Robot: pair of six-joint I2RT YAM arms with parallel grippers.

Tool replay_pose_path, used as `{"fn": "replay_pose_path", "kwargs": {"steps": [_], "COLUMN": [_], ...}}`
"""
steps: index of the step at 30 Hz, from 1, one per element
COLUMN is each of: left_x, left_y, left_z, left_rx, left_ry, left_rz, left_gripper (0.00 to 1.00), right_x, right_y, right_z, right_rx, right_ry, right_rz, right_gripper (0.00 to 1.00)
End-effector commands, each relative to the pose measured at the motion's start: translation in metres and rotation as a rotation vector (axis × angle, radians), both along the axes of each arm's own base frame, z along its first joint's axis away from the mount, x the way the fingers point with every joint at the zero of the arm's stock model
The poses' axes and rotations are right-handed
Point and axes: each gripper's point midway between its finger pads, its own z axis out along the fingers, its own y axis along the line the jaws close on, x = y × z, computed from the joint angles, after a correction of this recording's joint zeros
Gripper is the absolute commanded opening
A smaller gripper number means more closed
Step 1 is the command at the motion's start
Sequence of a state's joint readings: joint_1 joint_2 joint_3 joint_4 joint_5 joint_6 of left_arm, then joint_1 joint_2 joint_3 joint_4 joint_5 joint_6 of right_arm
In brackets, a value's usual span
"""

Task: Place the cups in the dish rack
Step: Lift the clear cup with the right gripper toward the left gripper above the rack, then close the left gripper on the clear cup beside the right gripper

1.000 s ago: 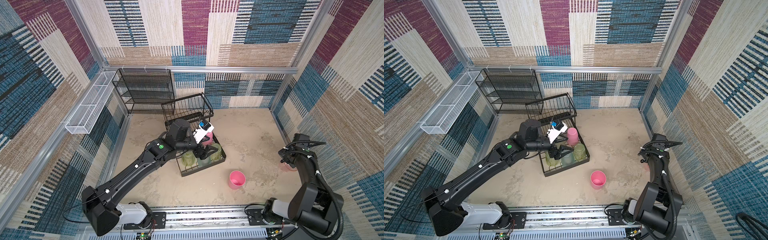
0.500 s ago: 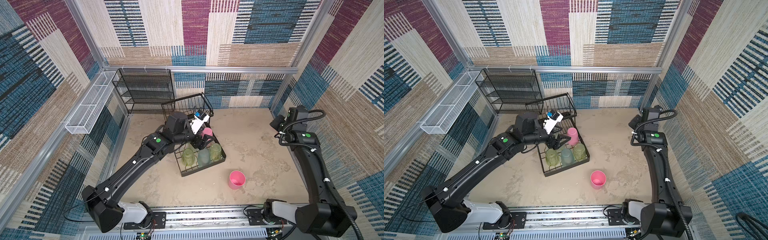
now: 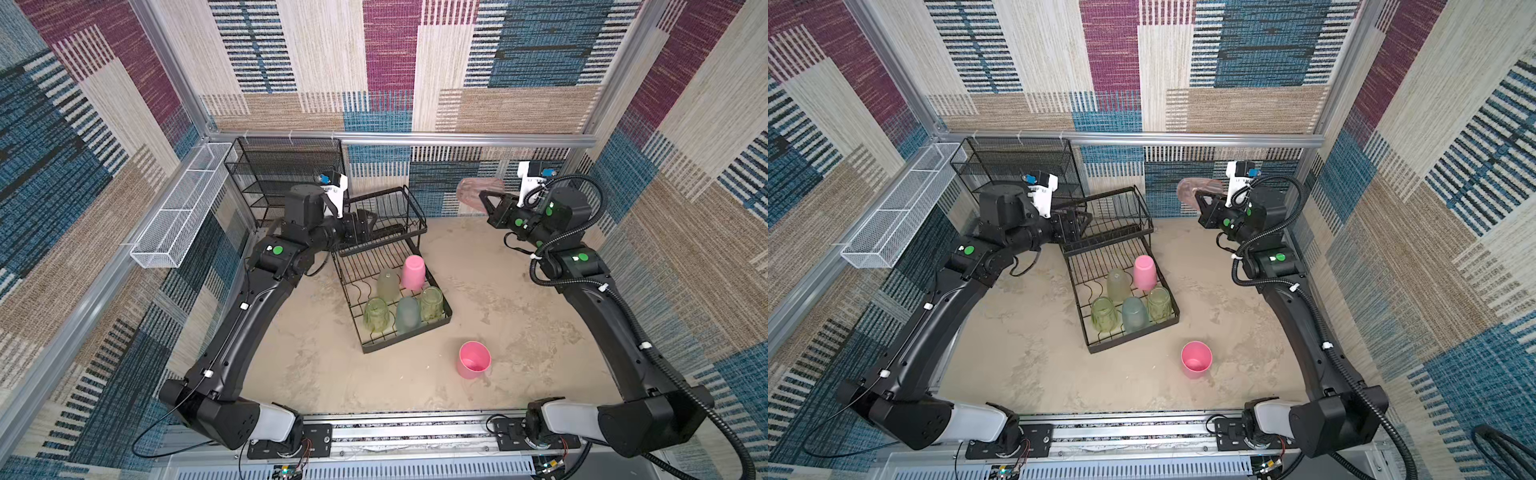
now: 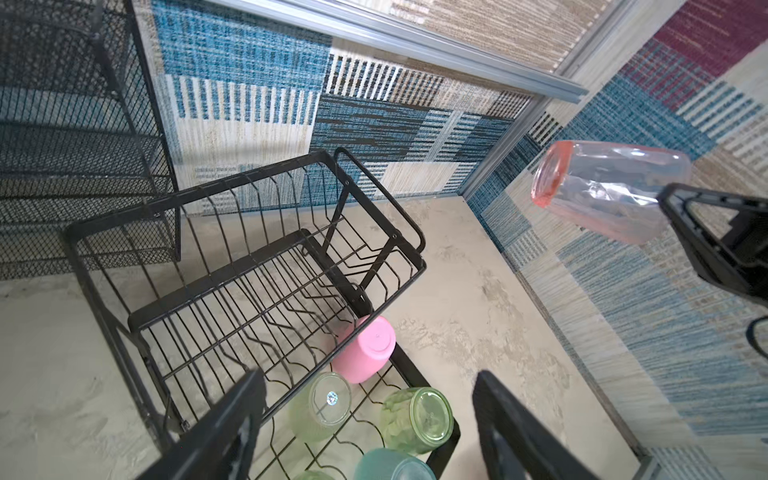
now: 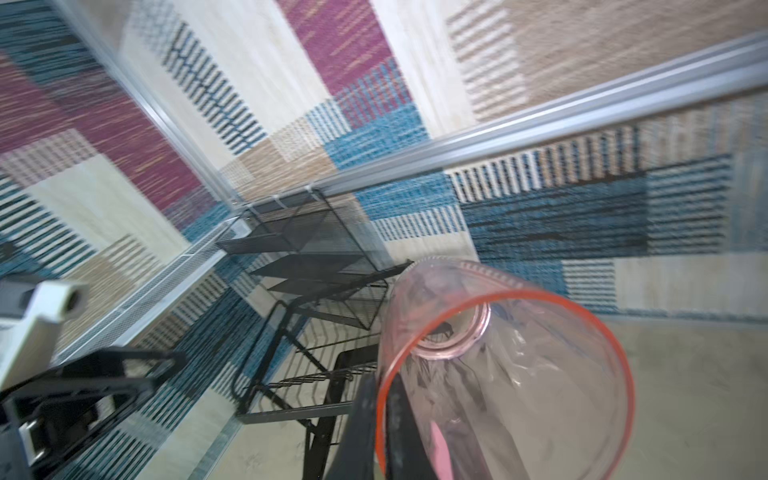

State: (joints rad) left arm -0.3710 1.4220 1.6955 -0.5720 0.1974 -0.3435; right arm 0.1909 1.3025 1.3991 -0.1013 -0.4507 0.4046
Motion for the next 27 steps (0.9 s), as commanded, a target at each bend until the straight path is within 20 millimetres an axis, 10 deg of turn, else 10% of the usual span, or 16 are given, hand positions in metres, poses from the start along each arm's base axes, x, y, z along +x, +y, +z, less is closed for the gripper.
{"fn": "replay_pose_path", "kwargs": {"steps": [1, 27], "left_x": [0.004, 0.030], "left_y": [0.003, -0.066], "left_z": [0.012, 0.061], "left_rx": [-0.095, -0.338], "left_ry": [0.032, -0.141], "left_rz": [0.014, -0.469], "left_gripper": [0.82, 0.86], "right_x": [-0.029, -0.016], "right_y": [0.032, 0.086], "right_z": [0.039, 0.028], "right_rx": [0.009, 0.151], "right_ry": [-0.217, -0.170], "right_rz": [0.244, 0.757], "right_gripper": [0.00, 0.00]}}
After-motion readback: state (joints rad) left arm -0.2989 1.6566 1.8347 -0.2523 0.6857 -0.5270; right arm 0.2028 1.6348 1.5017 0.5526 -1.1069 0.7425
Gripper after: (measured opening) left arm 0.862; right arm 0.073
